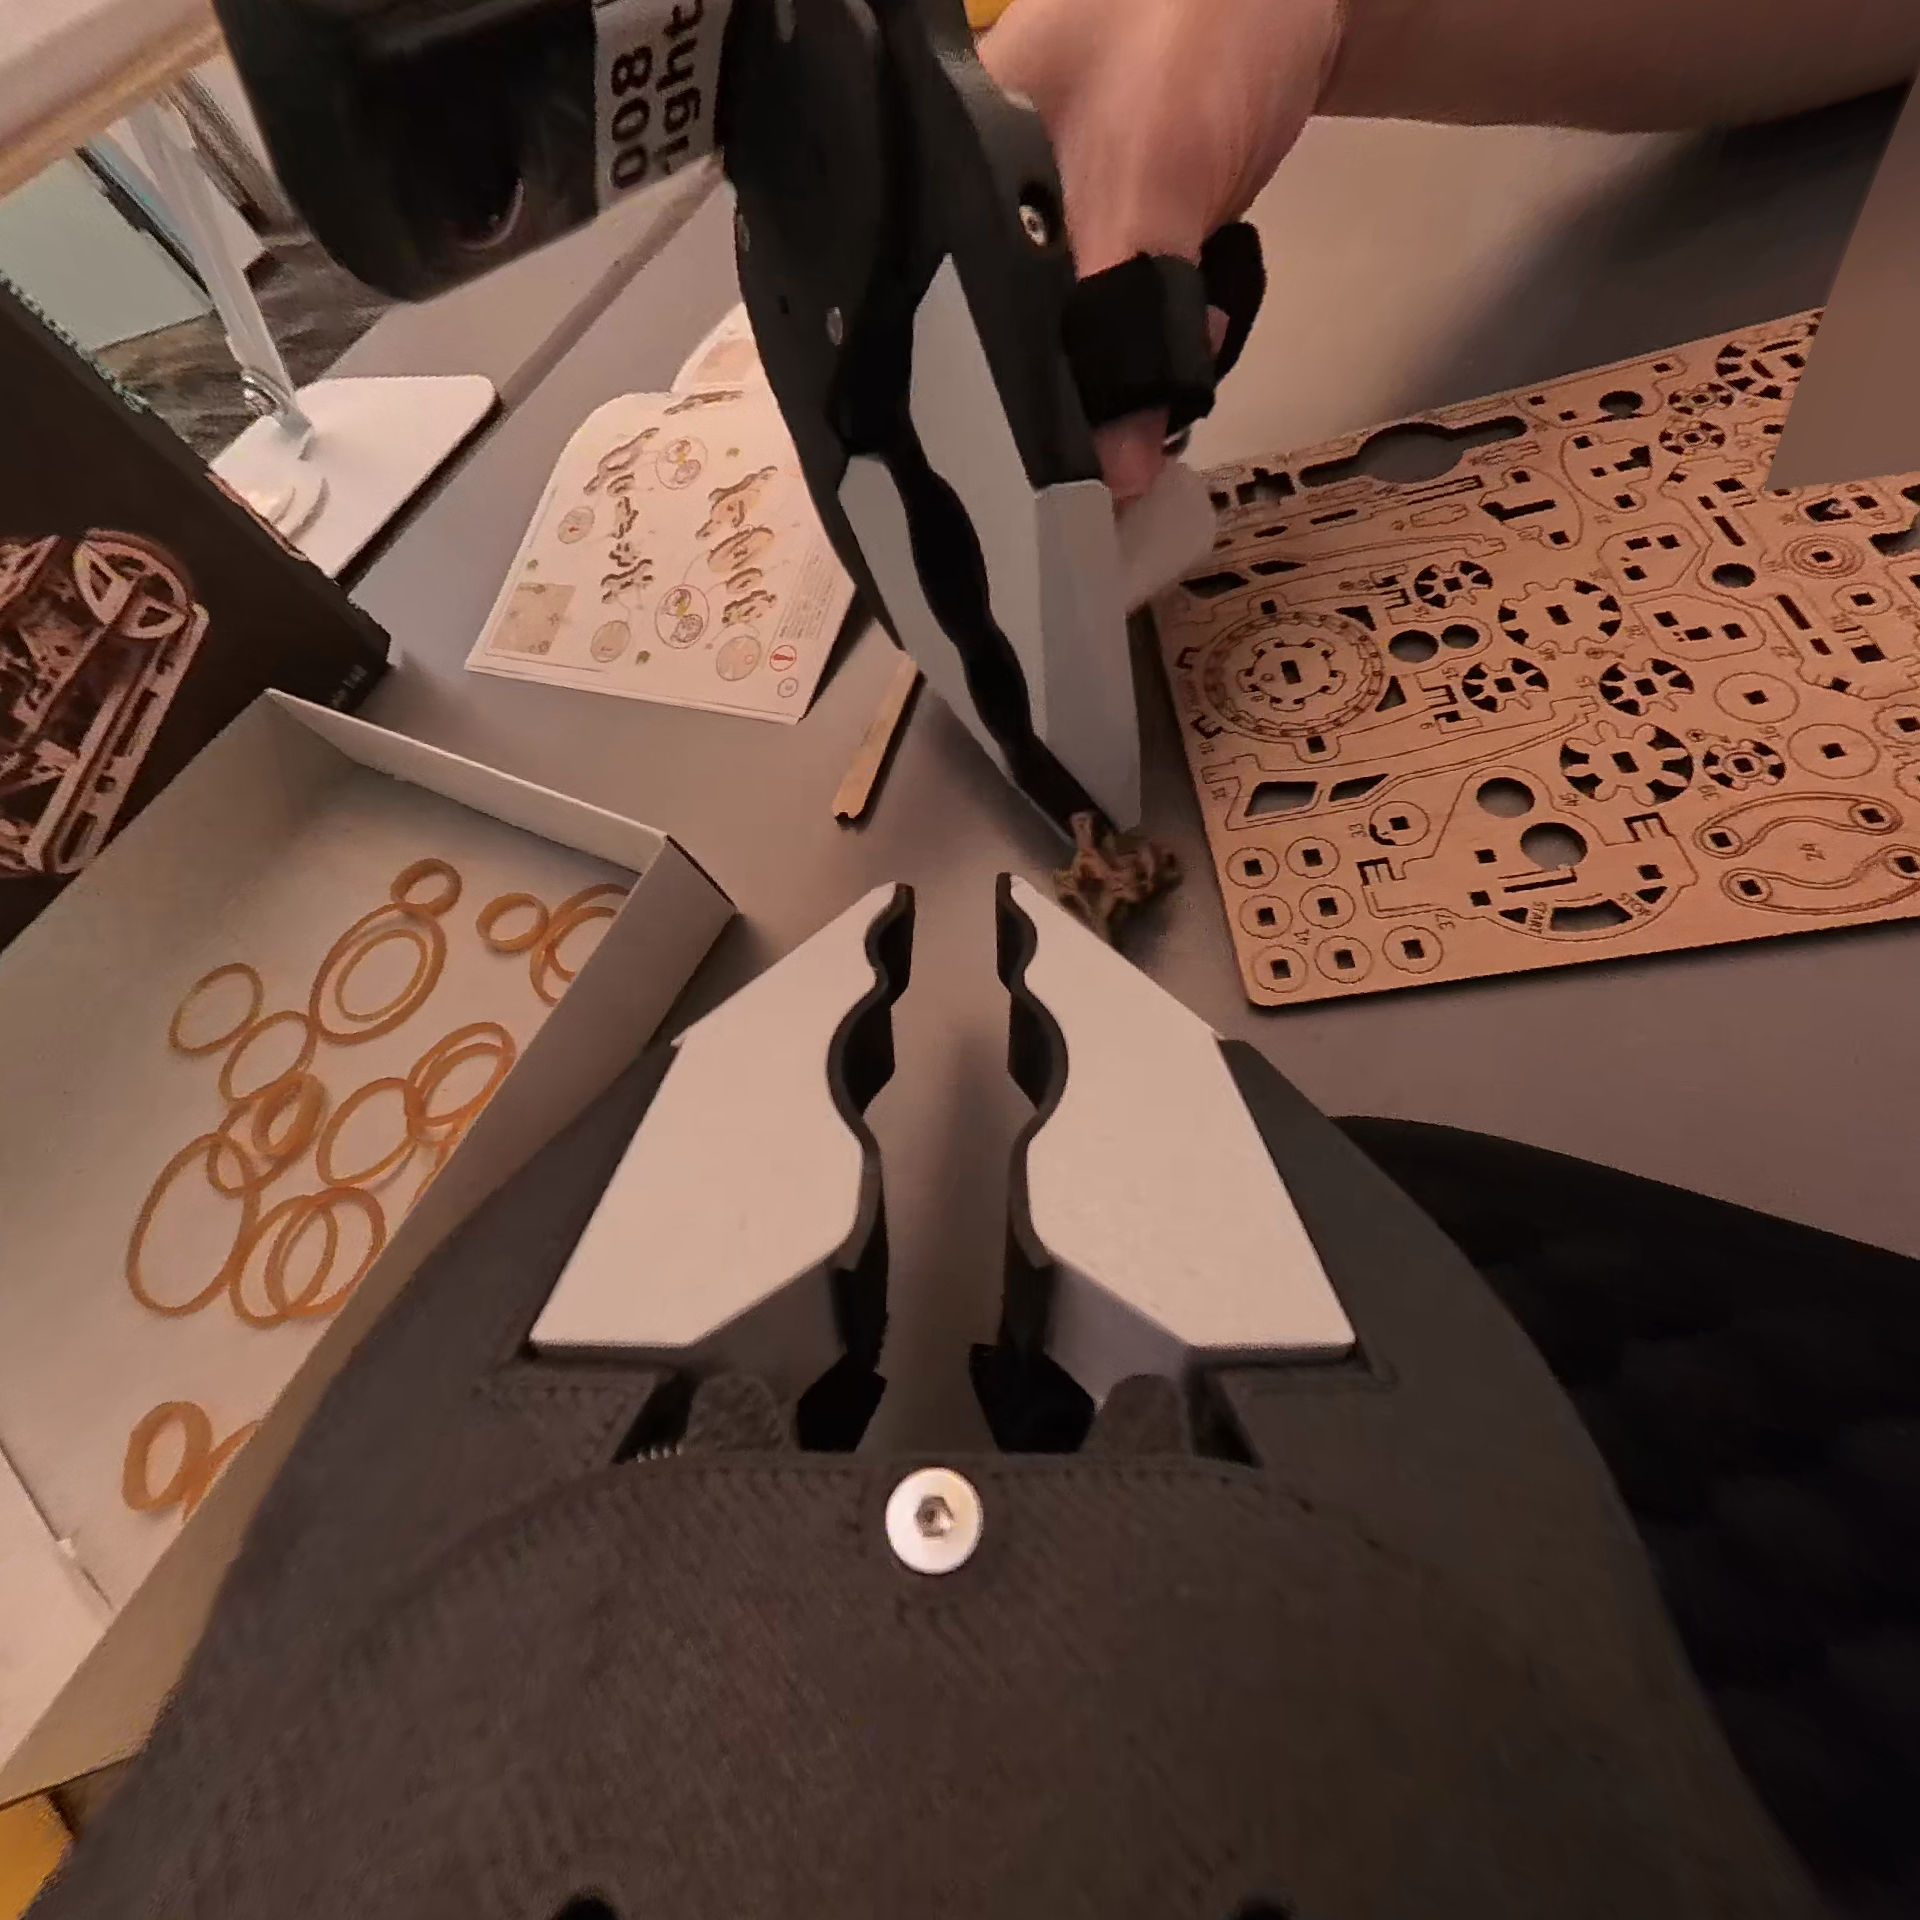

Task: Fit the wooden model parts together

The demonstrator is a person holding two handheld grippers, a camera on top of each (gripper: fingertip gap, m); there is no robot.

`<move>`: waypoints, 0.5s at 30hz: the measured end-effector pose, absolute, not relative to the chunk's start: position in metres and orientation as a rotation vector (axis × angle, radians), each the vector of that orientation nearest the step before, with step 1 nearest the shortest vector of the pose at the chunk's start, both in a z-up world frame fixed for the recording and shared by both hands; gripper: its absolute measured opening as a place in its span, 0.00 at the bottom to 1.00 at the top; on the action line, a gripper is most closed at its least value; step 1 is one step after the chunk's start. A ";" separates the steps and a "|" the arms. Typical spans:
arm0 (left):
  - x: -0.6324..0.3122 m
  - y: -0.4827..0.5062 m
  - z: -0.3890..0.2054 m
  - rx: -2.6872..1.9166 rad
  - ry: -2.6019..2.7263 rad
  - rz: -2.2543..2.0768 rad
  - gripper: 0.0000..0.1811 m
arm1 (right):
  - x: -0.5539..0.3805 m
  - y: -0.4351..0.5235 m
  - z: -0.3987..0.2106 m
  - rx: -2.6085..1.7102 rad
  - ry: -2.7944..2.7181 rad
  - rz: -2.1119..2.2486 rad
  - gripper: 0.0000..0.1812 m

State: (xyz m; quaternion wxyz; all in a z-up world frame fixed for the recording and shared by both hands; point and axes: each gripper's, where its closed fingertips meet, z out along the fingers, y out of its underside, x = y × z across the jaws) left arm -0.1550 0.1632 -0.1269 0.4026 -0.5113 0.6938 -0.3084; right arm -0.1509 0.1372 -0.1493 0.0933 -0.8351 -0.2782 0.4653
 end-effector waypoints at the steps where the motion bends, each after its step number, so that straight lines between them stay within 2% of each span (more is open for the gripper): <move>1: -0.154 0.165 -0.126 -1.293 1.738 -0.773 0.07 | -0.147 0.142 -0.151 -2.483 -0.832 1.320 0.06; 6: -0.154 0.164 -0.122 -1.287 1.722 -0.807 0.06 | -0.147 0.149 -0.128 -2.273 -0.960 1.281 0.09; 9: -0.154 0.156 -0.121 -1.249 1.750 -0.818 0.08 | -0.147 0.147 -0.125 -2.063 -1.252 1.057 0.11; 12: -0.155 0.145 -0.120 -1.216 1.806 -0.815 0.11 | -0.151 0.138 -0.122 -1.782 -1.504 0.817 0.07; 15: -0.157 0.138 -0.121 -1.201 1.851 -0.821 0.13 | -0.155 0.142 -0.127 -1.688 -1.578 0.657 0.06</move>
